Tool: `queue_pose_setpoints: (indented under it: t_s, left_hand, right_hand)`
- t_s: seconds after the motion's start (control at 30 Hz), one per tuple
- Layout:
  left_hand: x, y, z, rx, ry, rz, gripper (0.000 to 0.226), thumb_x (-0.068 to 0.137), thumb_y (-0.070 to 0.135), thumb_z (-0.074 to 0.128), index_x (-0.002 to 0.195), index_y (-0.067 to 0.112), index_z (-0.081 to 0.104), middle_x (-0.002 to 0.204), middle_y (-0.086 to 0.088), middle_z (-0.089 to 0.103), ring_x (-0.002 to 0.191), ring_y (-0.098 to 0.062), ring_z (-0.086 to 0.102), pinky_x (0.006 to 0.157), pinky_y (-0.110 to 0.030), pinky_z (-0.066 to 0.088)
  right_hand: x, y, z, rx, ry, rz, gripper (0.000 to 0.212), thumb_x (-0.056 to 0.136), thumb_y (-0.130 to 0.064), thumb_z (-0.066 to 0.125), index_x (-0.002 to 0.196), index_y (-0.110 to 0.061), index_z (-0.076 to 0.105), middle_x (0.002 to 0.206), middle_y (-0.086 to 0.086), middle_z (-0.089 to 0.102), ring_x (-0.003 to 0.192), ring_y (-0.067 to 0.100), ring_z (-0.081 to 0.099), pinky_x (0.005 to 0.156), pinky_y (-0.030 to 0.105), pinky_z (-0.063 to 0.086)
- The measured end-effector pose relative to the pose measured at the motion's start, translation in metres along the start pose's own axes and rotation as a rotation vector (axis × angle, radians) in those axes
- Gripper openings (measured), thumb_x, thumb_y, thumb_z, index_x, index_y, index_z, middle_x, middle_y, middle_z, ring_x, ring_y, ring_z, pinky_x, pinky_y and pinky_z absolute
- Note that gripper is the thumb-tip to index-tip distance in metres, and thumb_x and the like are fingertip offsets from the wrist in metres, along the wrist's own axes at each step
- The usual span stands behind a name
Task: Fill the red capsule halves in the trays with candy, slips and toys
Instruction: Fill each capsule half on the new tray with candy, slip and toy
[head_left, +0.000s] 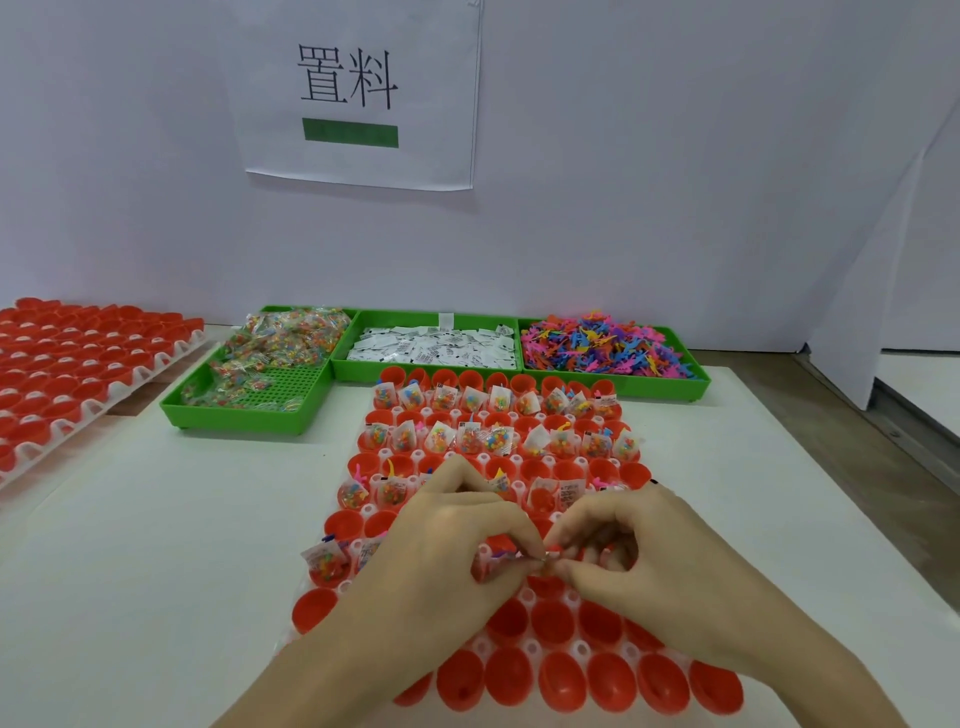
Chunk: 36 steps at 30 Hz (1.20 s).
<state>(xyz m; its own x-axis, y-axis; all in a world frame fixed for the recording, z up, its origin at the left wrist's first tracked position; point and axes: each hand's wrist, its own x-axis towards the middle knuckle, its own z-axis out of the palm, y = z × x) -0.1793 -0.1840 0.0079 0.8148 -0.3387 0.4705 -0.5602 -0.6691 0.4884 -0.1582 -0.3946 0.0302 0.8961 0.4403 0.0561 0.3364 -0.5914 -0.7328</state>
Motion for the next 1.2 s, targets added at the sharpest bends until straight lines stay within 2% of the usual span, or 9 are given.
queue_pose_setpoints:
  t_s: [0.13, 0.27, 0.53, 0.73, 0.93, 1.0, 1.07, 1.13, 1.2]
  left_hand:
    - [0.001, 0.0, -0.001, 0.013, -0.029, 0.004, 0.015, 0.078, 0.027, 0.087, 0.087, 0.034, 0.078, 0.08, 0.036, 0.055, 0.095, -0.001, 0.05, 0.081, -0.017, 0.044]
    - [0.0, -0.001, 0.004, 0.036, -0.043, 0.012, 0.011, 0.08, 0.028, 0.086, 0.085, 0.033, 0.078, 0.081, 0.024, 0.065, 0.094, -0.001, 0.045, 0.08, -0.013, 0.041]
    - [0.001, -0.003, 0.009, 0.126, -0.017, 0.098, 0.015, 0.075, 0.021, 0.09, 0.081, 0.03, 0.079, 0.088, 0.021, 0.067, 0.092, -0.008, 0.047, 0.081, -0.019, 0.044]
    - [0.001, -0.001, 0.013, 0.217, -0.009, 0.163, 0.01, 0.079, 0.02, 0.087, 0.082, 0.026, 0.08, 0.096, 0.014, 0.064, 0.093, -0.013, 0.049, 0.077, -0.023, 0.05]
    - [0.0, -0.004, 0.011, 0.209, -0.033, 0.152, 0.005, 0.082, 0.027, 0.082, 0.083, 0.028, 0.078, 0.103, 0.015, 0.057, 0.096, -0.006, 0.04, 0.081, -0.016, 0.042]
    - [0.0, -0.006, 0.011, 0.173, -0.035, 0.125, 0.006, 0.083, 0.032, 0.081, 0.083, 0.029, 0.076, 0.104, 0.017, 0.055, 0.095, -0.006, 0.04, 0.082, -0.016, 0.042]
    - [-0.001, -0.007, 0.012, 0.129, -0.035, 0.091, 0.01, 0.083, 0.038, 0.08, 0.083, 0.03, 0.075, 0.103, 0.017, 0.054, 0.095, -0.007, 0.041, 0.083, -0.017, 0.043]
    - [-0.001, -0.007, 0.013, 0.111, -0.024, 0.074, 0.012, 0.082, 0.04, 0.08, 0.082, 0.029, 0.074, 0.101, 0.017, 0.055, 0.094, -0.008, 0.043, 0.082, -0.018, 0.043]
    - [-0.001, -0.008, 0.015, 0.123, -0.007, 0.057, 0.013, 0.08, 0.039, 0.083, 0.08, 0.03, 0.073, 0.101, 0.017, 0.055, 0.093, -0.007, 0.042, 0.08, -0.018, 0.042]
  right_hand:
    - [0.0, 0.001, 0.002, 0.014, -0.009, 0.01, 0.017, 0.081, -0.015, 0.075, 0.079, -0.032, 0.077, 0.073, -0.013, 0.07, 0.063, 0.001, 0.059, 0.059, 0.013, 0.046]
    - [-0.001, 0.002, 0.003, -0.083, 0.013, -0.011, 0.022, 0.082, -0.018, 0.077, 0.077, -0.04, 0.074, 0.076, -0.022, 0.066, 0.065, 0.001, 0.059, 0.059, 0.012, 0.045]
    - [0.001, 0.006, 0.004, -0.169, 0.01, -0.032, 0.014, 0.083, -0.027, 0.081, 0.08, -0.039, 0.074, 0.089, -0.03, 0.062, 0.079, 0.001, 0.061, 0.063, 0.011, 0.046]
    - [0.002, 0.01, 0.001, -0.082, 0.062, -0.021, 0.016, 0.082, -0.022, 0.083, 0.081, -0.035, 0.074, 0.081, -0.018, 0.068, 0.074, 0.005, 0.064, 0.061, 0.012, 0.047]
    - [0.003, 0.009, 0.003, -0.096, 0.064, -0.032, 0.023, 0.08, -0.021, 0.085, 0.071, -0.039, 0.073, 0.076, -0.021, 0.069, 0.071, 0.001, 0.063, 0.06, 0.011, 0.047]
    - [0.003, 0.008, 0.004, -0.148, 0.086, -0.069, 0.02, 0.081, -0.024, 0.085, 0.078, -0.042, 0.077, 0.076, -0.017, 0.067, 0.075, -0.002, 0.062, 0.062, 0.01, 0.045]
    - [0.005, 0.007, 0.005, -0.264, 0.073, -0.11, 0.013, 0.087, -0.03, 0.079, 0.095, -0.04, 0.081, 0.082, -0.017, 0.062, 0.075, -0.003, 0.057, 0.068, 0.009, 0.042]
    - [0.006, 0.008, 0.007, -0.396, 0.017, -0.135, 0.019, 0.094, -0.038, 0.068, 0.111, -0.043, 0.077, 0.091, -0.018, 0.056, 0.077, -0.005, 0.049, 0.075, 0.01, 0.037]
    - [0.005, 0.008, 0.006, -0.396, -0.003, -0.142, 0.021, 0.097, -0.041, 0.063, 0.114, -0.045, 0.075, 0.092, -0.019, 0.054, 0.08, -0.006, 0.048, 0.078, 0.011, 0.036]
